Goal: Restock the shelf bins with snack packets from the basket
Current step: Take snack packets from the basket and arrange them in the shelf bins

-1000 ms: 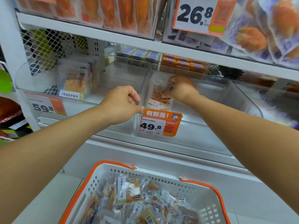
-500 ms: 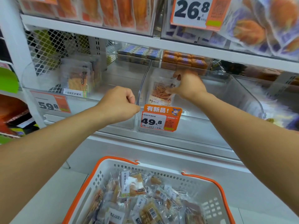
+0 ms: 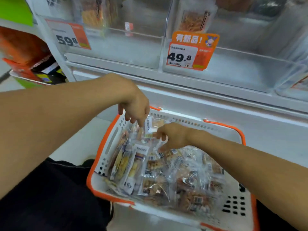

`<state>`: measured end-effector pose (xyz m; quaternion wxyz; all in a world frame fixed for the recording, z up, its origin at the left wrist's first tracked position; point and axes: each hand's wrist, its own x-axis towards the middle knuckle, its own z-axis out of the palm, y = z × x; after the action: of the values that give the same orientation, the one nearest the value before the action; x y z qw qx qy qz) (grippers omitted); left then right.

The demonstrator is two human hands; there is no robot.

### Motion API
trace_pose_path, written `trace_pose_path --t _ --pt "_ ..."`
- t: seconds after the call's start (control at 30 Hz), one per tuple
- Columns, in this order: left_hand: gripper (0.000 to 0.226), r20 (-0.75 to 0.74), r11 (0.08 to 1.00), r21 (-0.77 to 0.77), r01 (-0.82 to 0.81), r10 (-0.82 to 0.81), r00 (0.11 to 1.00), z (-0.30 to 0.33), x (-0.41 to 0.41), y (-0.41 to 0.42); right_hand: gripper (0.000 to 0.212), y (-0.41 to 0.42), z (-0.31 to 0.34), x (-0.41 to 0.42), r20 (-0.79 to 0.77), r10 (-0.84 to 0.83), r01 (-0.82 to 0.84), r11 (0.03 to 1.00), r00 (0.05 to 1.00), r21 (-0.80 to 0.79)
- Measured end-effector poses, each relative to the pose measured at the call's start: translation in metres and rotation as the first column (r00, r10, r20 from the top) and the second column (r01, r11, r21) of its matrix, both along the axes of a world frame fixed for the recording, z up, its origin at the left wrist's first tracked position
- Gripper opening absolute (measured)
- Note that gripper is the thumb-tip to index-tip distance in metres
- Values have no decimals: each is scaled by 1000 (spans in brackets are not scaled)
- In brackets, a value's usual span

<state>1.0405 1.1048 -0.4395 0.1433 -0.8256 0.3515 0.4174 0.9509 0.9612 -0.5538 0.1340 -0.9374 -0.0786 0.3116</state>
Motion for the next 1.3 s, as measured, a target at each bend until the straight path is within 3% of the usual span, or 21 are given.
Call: trace_pose_path --t 0.1,0.2,0.3,0.4,0.5,0.6,0.67,0.73,0.83,0.9,1.0,1.13,1.2,1.23,1.3 --pt "23 16 996 -85 -14 15 1000 2 -2 4 46 9 -29 -19 -114 -170 193 952 979 239" --pt "27 26 995 -97 -17 19 999 6 -2 8 34 15 -43 -28 -266 -406 485 750 875 451" --pt "30 31 998 -66 5 -3 1000 5 -2 11 17 30 -49 -29 -416 -484 637 553 770 537" --pt "41 55 998 -64 24 -20 998 4 3 11 12 28 -26 -15 -493 -457 670 447 740 592" --pt "71 102 994 -104 -17 28 994 11 12 12 15 -3 25 3 -468 -449 634 363 761 683" --pt "95 63 949 -287 -133 157 986 25 15 12 24 -35 86 10 -432 -445 581 283 784 763" --pt "86 -165 819 -479 -317 271 949 35 17 7 26 -50 124 8 -424 -470 555 181 774 812" --pt "62 -432 612 -592 -524 308 848 46 18 -2 24 -65 153 5 -385 -496 501 121 778 857" --pt "36 -571 392 -678 -622 252 781 63 14 -15 23 -84 175 -2 -273 -589 428 139 761 893" --pt "37 -610 334 -692 -640 204 766 71 11 -21 11 -88 181 -6 -240 -643 407 123 728 905" --pt "42 -713 267 -637 -723 151 684 78 9 -23 29 -91 184 -14 -284 -598 401 69 750 913" --pt "31 -863 1 -499 -867 86 497 85 14 -24 55 -94 182 -23 -314 -523 396 51 792 917" --pt "33 -909 -81 -416 -906 18 416 87 15 -21 48 -82 186 -18 -289 -549 357 19 784 934" --pt "34 -910 -86 -413 -907 15 413 88 16 -19 43 -72 191 -11 -247 -579 328 37 777 944" --pt "32 -862 -53 -503 -863 110 495 92 18 -12 36 -51 204 7 -110 -636 253 138 763 958"
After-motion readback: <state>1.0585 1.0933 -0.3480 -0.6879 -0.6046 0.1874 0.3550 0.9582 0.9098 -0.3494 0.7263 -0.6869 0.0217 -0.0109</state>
